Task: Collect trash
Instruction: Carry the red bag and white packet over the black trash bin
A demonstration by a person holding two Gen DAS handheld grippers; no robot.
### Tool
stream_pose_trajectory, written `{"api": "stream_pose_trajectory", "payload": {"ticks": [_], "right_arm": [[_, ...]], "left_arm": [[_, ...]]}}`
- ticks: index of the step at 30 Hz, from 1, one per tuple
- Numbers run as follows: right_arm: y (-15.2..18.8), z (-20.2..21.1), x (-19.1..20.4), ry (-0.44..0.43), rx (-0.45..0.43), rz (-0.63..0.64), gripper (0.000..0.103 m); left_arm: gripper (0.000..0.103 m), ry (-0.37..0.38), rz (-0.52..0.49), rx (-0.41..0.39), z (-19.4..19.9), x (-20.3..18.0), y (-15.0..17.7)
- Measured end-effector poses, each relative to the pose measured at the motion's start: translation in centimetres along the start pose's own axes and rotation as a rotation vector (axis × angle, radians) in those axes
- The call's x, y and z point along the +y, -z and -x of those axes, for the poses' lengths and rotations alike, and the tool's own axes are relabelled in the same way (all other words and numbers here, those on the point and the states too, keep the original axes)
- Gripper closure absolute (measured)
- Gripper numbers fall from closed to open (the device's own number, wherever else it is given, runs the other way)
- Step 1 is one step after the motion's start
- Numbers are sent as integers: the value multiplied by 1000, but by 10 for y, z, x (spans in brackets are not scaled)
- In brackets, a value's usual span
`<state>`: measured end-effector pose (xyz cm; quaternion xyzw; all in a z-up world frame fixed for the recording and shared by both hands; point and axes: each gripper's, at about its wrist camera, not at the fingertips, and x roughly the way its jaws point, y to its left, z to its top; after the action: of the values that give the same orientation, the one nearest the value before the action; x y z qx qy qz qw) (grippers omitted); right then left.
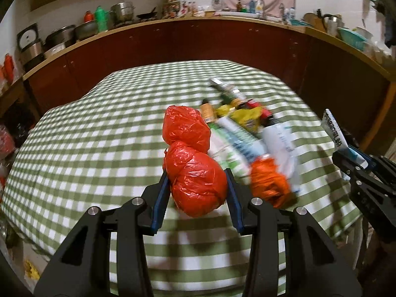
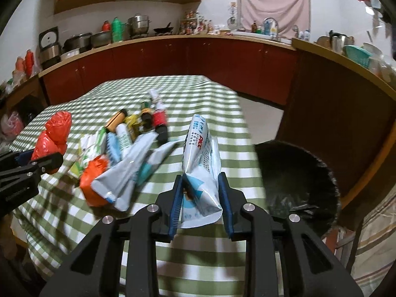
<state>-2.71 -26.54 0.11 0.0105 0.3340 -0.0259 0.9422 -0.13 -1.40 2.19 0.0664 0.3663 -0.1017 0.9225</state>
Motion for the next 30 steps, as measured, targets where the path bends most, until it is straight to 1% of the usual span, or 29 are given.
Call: {"api": "stream_pose_trajectory", "payload": {"ticks": [6, 11, 17, 24, 30], "right_arm": [[-2, 4, -38, 78, -13, -39, 74], [-2, 4, -69, 135, -12, -71, 74], [3, 2, -107, 185, -8, -115, 74], [10, -7, -138, 208, 15, -153, 74], [12, -20, -159, 199, 29, -186, 74]], "left_arm": [[62, 72, -69, -27, 1, -45, -16], [62, 130, -115, -14, -10, -86, -25], [62, 171, -172, -11, -26, -133, -34], [62, 190, -229, 8, -51, -187, -39], [62, 190, -261, 36, -69, -217, -41]]}}
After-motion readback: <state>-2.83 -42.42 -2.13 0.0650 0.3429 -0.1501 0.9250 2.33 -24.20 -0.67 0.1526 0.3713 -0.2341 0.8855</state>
